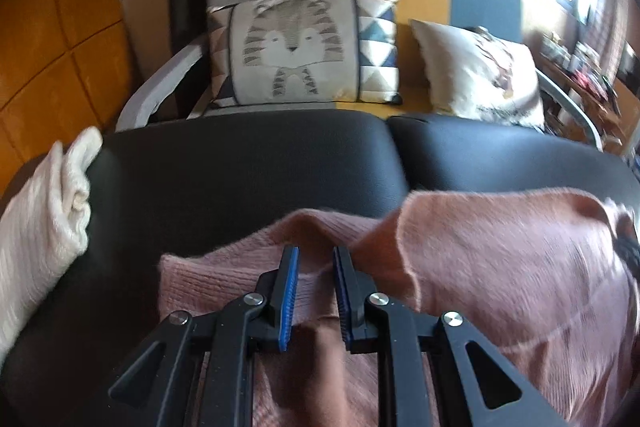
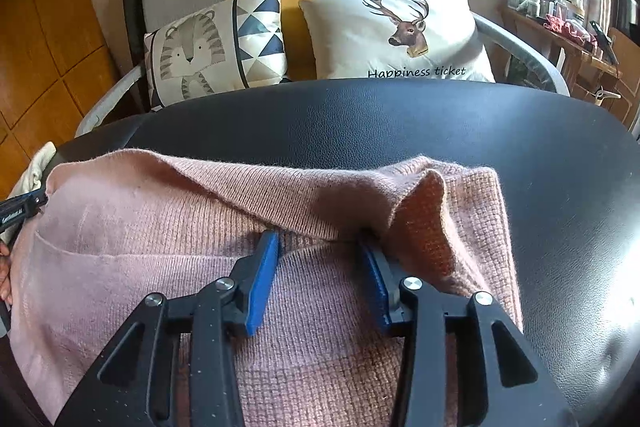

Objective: Fold clothes

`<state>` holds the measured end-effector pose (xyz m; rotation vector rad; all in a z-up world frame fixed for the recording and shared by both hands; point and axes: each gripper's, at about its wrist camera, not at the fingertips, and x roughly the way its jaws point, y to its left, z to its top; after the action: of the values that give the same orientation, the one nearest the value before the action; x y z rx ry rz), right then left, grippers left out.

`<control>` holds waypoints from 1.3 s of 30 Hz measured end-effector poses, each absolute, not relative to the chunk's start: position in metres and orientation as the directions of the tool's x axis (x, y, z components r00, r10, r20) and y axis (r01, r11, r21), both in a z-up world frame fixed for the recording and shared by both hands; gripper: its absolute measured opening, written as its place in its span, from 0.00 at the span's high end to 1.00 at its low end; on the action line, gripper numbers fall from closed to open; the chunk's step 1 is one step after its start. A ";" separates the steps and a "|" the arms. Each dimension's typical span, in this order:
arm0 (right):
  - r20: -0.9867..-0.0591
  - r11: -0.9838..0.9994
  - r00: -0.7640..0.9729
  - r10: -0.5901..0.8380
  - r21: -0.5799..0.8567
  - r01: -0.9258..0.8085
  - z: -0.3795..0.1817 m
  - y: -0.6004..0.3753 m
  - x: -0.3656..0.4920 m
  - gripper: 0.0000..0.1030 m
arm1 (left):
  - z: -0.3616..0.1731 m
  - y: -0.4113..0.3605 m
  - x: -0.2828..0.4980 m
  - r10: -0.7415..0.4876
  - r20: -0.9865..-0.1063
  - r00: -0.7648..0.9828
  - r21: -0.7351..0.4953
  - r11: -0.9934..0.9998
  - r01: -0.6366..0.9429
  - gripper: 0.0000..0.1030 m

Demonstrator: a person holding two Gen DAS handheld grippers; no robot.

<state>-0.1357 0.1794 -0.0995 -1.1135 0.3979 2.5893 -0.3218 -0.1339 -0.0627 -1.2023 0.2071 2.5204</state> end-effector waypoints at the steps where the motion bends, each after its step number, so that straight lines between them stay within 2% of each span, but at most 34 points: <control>1: -0.736 -0.918 -0.658 0.157 0.136 -0.371 -0.100 0.179 -0.136 0.57 | -0.066 -0.136 -0.326 0.233 -0.780 -0.581 -0.022 -0.938 -0.346 0.83; 9: -0.744 -0.917 -0.649 0.161 0.131 -0.378 -0.099 0.179 -0.136 0.57 | -0.076 -0.140 -0.329 0.221 -0.767 -0.603 -0.020 -0.947 -0.322 0.80; 13: -0.754 -0.925 -0.629 0.188 0.080 -0.372 -0.091 0.173 -0.141 0.57 | -0.077 -0.141 -0.327 0.220 -0.763 -0.608 -0.016 -0.946 -0.323 0.80; 19: -0.741 -0.897 -0.649 0.172 0.154 -0.414 -0.082 0.195 -0.136 0.57 | -0.078 -0.141 -0.326 0.218 -0.758 -0.615 -0.009 -0.946 -0.323 0.80; 23: -0.737 -0.869 -0.634 0.234 0.134 -0.476 -0.080 0.214 -0.136 0.57 | -0.078 -0.145 -0.327 0.237 -0.756 -0.611 -0.036 -0.946 -0.323 0.80; 27: -0.762 -0.837 -0.614 0.204 0.190 -0.513 -0.090 0.238 -0.141 0.57 | -0.078 -0.148 -0.329 0.259 -0.755 -0.603 -0.066 -0.944 -0.323 0.80; 29: -0.745 -0.831 -0.628 0.225 0.189 -0.523 -0.082 0.237 -0.137 0.57 | -0.078 -0.149 -0.328 0.261 -0.754 -0.602 -0.069 -0.944 -0.323 0.80; 35: -0.694 -0.897 -0.667 0.269 0.071 -0.436 -0.049 0.194 -0.130 0.57 | -0.078 -0.148 -0.328 0.255 -0.754 -0.606 -0.060 -0.945 -0.323 0.80; 39: -0.664 -0.926 -0.706 0.245 0.054 -0.372 -0.038 0.164 -0.123 0.56 | -0.078 -0.147 -0.328 0.250 -0.754 -0.607 -0.056 -0.946 -0.321 0.80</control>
<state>-0.1234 0.1635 -0.0385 -0.9794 0.2623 2.6141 -0.3277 -0.1473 -0.0784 -1.1823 0.1213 2.5588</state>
